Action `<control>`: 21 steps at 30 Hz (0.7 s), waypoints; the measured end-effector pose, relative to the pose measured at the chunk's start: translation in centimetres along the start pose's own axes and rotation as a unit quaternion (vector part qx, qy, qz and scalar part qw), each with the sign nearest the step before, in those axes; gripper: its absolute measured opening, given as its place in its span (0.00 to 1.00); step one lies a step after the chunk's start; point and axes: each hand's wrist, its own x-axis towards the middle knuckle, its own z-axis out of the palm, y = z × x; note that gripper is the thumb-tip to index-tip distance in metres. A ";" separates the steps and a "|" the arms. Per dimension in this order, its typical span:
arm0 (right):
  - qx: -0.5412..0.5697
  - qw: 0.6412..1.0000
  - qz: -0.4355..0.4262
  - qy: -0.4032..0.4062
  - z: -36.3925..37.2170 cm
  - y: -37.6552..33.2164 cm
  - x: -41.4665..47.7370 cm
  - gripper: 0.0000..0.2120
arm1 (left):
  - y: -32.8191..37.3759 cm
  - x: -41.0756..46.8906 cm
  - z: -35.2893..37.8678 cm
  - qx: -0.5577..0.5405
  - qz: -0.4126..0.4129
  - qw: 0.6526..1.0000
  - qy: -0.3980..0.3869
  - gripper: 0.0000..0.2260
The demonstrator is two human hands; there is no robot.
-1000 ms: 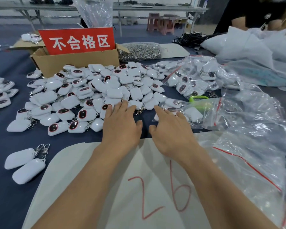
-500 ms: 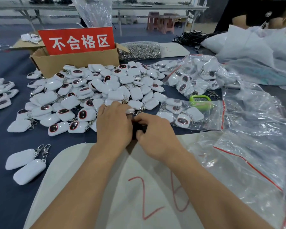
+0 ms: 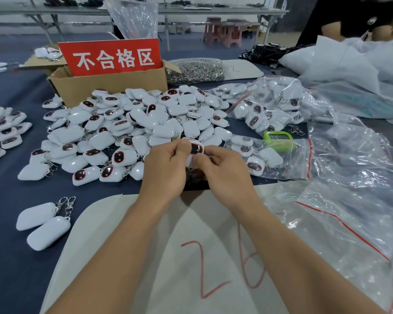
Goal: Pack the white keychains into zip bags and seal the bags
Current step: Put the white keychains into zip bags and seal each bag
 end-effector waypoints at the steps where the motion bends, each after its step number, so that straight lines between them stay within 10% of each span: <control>1: 0.014 1.000 0.008 -0.004 0.0 0.0 0.1 0.08 | 0.1 0.1 -0.1 0.004 -0.005 1.000 -0.005 0.25; 10: 0.182 0.977 0.104 -0.049 -0.8 0.2 0.4 0.10 | -0.9 0.0 -0.6 0.006 -0.037 0.999 -0.031 0.09; 21: 0.226 0.962 0.141 -0.057 -1.0 0.0 0.8 0.11 | -0.5 0.1 -0.6 -0.127 -0.119 0.977 -0.126 0.17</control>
